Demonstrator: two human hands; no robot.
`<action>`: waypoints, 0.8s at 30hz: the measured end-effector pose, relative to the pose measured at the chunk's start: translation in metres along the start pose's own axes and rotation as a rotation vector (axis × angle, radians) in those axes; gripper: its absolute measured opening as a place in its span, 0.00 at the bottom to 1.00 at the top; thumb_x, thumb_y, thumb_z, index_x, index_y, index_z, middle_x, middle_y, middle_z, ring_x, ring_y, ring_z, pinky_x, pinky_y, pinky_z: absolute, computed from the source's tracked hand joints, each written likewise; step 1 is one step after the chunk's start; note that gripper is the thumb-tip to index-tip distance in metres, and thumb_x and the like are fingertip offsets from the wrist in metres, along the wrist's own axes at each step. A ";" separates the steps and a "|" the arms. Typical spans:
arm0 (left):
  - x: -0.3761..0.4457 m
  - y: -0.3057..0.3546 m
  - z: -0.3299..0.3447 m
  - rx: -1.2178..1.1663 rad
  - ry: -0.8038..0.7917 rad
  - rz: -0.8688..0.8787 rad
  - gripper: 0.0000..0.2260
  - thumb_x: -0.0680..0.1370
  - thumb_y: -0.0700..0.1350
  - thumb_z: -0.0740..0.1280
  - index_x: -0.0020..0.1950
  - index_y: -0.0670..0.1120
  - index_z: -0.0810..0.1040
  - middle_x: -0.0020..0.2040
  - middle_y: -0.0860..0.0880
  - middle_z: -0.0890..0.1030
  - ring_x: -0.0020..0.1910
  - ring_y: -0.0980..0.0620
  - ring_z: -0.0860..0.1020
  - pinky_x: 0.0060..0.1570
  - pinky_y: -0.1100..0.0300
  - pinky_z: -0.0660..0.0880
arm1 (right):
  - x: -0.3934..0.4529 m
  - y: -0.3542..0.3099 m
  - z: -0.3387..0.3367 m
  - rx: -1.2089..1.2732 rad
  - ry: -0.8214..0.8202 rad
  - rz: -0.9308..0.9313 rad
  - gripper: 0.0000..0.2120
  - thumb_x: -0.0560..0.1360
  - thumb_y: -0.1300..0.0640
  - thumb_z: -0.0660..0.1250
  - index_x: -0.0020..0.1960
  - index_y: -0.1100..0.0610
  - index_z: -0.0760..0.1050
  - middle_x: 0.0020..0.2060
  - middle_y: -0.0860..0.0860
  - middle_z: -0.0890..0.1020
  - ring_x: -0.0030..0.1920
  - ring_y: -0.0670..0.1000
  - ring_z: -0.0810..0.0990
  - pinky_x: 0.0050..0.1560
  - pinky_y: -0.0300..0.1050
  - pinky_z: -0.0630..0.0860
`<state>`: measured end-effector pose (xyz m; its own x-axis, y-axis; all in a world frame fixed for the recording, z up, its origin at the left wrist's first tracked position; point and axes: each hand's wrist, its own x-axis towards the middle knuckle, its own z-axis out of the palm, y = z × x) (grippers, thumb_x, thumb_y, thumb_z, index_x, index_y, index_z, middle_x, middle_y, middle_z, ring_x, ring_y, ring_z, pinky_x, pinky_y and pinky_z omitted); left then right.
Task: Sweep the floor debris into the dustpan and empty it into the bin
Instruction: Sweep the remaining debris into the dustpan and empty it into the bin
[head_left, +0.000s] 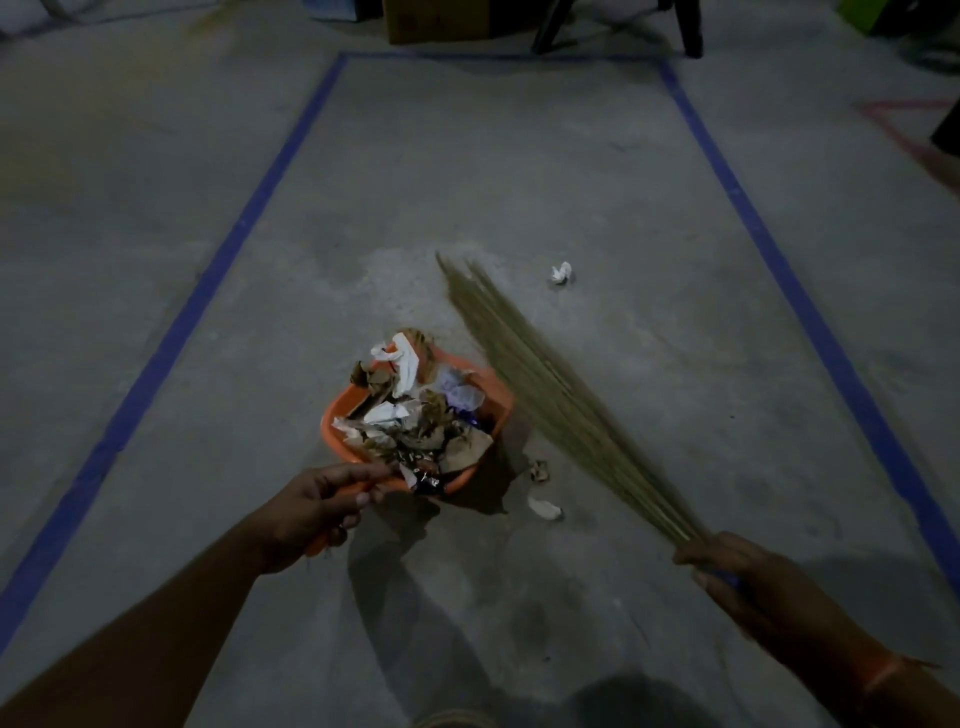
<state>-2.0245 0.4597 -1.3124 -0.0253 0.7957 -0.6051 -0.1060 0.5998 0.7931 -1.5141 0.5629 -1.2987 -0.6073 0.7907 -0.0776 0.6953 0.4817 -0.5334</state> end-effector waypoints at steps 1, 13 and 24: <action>0.000 0.000 -0.004 -0.008 -0.003 0.011 0.17 0.81 0.37 0.65 0.67 0.51 0.80 0.47 0.45 0.82 0.33 0.53 0.73 0.28 0.61 0.68 | 0.008 0.000 -0.003 0.002 0.015 0.003 0.13 0.75 0.54 0.68 0.55 0.38 0.77 0.51 0.34 0.79 0.49 0.35 0.80 0.47 0.33 0.74; -0.039 -0.014 -0.074 0.004 0.090 -0.065 0.28 0.66 0.51 0.83 0.65 0.50 0.83 0.55 0.33 0.79 0.35 0.48 0.72 0.29 0.58 0.69 | 0.114 0.007 -0.041 0.030 -0.018 0.148 0.08 0.79 0.49 0.61 0.56 0.39 0.74 0.43 0.43 0.80 0.27 0.46 0.80 0.29 0.37 0.77; -0.068 -0.043 -0.115 0.003 0.159 -0.134 0.16 0.78 0.33 0.67 0.62 0.47 0.84 0.54 0.39 0.82 0.33 0.48 0.70 0.31 0.58 0.66 | 0.164 0.021 -0.058 0.081 0.118 0.285 0.06 0.80 0.57 0.63 0.53 0.47 0.76 0.29 0.56 0.79 0.23 0.51 0.77 0.23 0.41 0.73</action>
<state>-2.1326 0.3702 -1.3138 -0.1674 0.6857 -0.7083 -0.1160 0.6998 0.7049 -1.5765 0.7246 -1.2738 -0.3404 0.9302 -0.1374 0.7952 0.2068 -0.5700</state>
